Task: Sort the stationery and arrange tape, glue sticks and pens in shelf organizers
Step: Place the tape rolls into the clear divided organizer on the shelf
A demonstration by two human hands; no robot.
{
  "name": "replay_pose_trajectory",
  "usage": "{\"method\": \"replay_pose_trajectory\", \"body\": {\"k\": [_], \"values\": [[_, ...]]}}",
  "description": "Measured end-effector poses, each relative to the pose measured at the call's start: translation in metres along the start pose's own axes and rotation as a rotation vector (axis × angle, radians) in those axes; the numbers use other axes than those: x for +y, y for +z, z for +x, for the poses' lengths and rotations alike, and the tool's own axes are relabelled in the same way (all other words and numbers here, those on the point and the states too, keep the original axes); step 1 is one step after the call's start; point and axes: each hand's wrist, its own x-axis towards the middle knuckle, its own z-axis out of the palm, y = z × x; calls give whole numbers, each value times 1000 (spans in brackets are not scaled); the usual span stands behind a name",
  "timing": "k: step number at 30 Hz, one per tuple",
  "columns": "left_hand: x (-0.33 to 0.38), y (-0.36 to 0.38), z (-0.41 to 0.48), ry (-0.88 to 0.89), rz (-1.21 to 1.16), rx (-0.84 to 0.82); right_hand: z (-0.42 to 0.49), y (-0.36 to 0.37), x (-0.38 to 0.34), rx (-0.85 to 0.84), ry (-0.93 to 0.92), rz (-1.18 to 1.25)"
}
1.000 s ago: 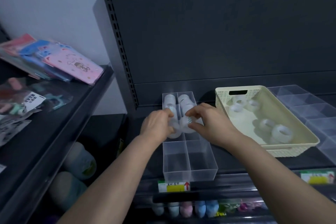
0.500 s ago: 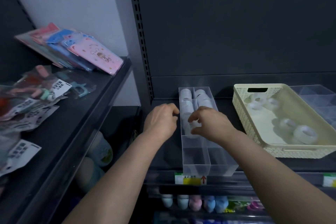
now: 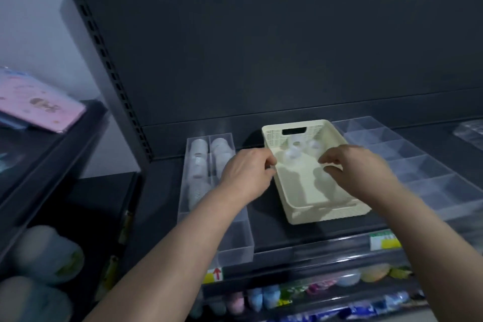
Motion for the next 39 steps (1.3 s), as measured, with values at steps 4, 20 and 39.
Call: {"method": "replay_pose_trajectory", "body": {"k": [4, 20, 39], "values": [[38, 32, 26, 23, 3, -69, -1, -6, 46, -32, 59, 0], [104, 104, 84, -202, 201, -249, 19, -4, 102, -83, -103, 196], [47, 46, 53, -257, 48, 185, 69, 44, 34, -370, -205, -277]]}}
